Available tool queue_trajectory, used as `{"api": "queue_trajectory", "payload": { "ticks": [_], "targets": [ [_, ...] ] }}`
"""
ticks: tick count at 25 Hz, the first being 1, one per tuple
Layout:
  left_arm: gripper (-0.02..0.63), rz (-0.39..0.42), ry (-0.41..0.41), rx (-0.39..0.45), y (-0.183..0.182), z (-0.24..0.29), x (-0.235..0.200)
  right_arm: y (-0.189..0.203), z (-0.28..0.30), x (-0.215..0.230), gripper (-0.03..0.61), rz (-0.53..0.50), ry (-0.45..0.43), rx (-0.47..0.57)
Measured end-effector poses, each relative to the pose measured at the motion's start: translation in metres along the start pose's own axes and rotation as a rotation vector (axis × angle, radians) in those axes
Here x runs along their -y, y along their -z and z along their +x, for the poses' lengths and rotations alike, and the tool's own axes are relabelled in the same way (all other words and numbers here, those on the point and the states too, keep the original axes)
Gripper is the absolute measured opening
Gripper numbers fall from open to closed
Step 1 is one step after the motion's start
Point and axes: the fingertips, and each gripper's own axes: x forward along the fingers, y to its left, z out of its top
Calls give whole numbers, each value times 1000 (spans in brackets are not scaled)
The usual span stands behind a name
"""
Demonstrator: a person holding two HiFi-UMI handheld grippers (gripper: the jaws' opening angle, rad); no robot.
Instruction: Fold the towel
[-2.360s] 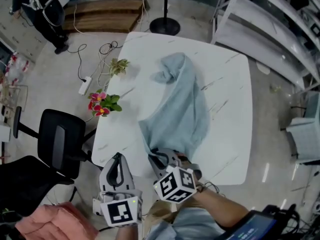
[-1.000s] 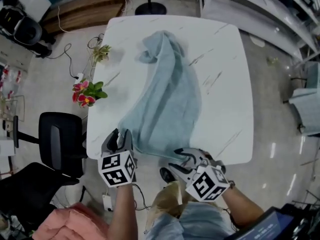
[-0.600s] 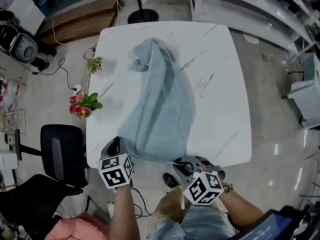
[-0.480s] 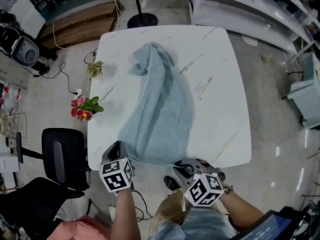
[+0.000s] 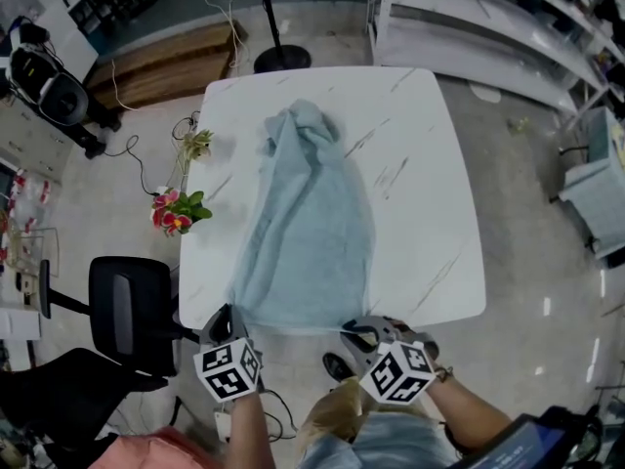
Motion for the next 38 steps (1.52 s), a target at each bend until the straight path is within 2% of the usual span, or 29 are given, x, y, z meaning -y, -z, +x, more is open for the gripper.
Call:
{"api": "queue_trajectory", "payload": {
  "ticks": [9, 22, 24, 25, 27, 29, 32, 34, 38],
  "targets": [
    [29, 8, -13, -17, 28, -26, 0, 10, -10, -25, 28, 0, -17, 5],
    [29, 19, -28, -25, 51, -33, 1, 25, -8, -41, 28, 35, -25, -1],
    [50, 18, -25, -33, 53, -32, 2, 27, -6, -44, 44, 75, -50, -1],
    [75, 15, -21, -31, 53, -32, 2, 28, -5, -47, 82, 94, -74, -2],
    [136, 7, -6, -10, 49, -36, 3, 26, -7, -51, 165, 99, -106, 10],
    [152, -2, 8, 12, 45, -47, 3, 18, -14, -53, 175, 97, -113, 45],
    [153, -10, 14, 47, 37, -65, 1, 3, -25, -51, 175, 153, -106, 104],
    [153, -6, 18, 87, 21, -71, 3, -11, -30, -40, 174, 170, -79, 141],
    [152, 9, 44, 180, -29, -82, 17, -42, -50, -12, 170, 140, -5, 192]
  ]
}}
